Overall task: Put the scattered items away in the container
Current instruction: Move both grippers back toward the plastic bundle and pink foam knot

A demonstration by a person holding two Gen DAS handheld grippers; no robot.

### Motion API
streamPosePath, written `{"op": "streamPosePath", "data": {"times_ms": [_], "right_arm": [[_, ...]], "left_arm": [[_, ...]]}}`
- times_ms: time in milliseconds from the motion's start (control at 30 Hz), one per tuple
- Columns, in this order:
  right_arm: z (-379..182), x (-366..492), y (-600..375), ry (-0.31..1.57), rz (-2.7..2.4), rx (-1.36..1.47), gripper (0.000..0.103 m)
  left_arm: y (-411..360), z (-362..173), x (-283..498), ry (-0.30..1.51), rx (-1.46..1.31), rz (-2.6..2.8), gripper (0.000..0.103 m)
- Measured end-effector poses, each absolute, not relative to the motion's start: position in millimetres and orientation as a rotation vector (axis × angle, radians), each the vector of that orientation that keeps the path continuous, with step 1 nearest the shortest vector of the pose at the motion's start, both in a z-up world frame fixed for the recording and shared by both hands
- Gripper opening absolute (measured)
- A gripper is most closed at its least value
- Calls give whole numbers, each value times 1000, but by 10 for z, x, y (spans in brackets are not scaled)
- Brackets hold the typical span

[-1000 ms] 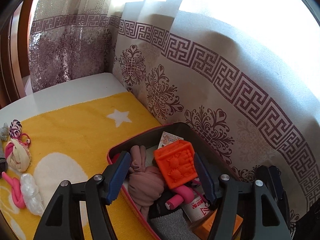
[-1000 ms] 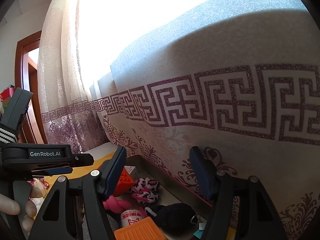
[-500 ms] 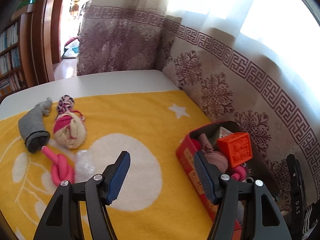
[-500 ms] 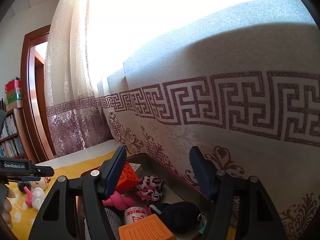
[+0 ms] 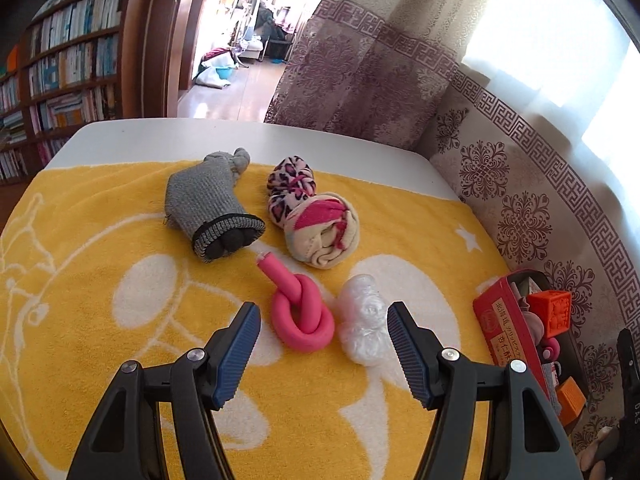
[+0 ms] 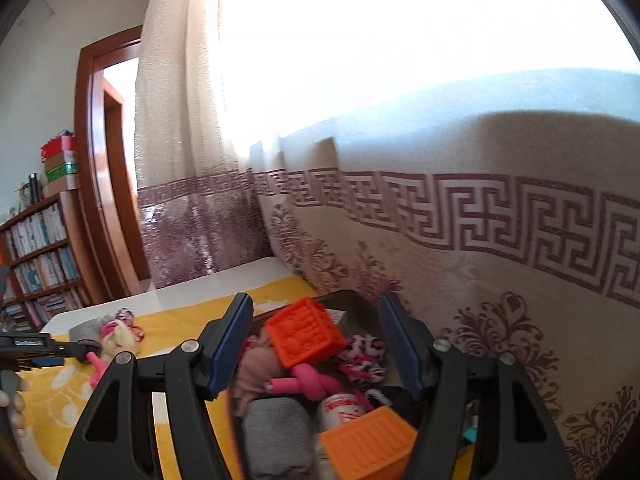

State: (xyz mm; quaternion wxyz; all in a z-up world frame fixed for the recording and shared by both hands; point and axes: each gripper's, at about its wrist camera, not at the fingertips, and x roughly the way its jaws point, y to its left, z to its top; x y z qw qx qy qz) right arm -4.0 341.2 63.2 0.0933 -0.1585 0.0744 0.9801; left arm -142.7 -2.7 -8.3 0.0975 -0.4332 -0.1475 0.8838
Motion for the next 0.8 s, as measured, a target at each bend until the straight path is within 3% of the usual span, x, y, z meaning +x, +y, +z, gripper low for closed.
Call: {"op": "streamPosePath", "data": {"times_ms": [300, 567, 800], "right_arm": [[284, -836, 2339, 312, 3185, -1167, 70], [-117, -1375, 1735, 170, 3136, -1379, 69], [-352, -1598, 1608, 156, 3088, -1468, 60]], "left_arm": [[-345, -173, -1395, -538, -1272, 2634, 67], [-651, -271, -1457, -638, -1300, 2680, 67], [-658, -395, -1502, -653, -1341, 2674, 67]]}}
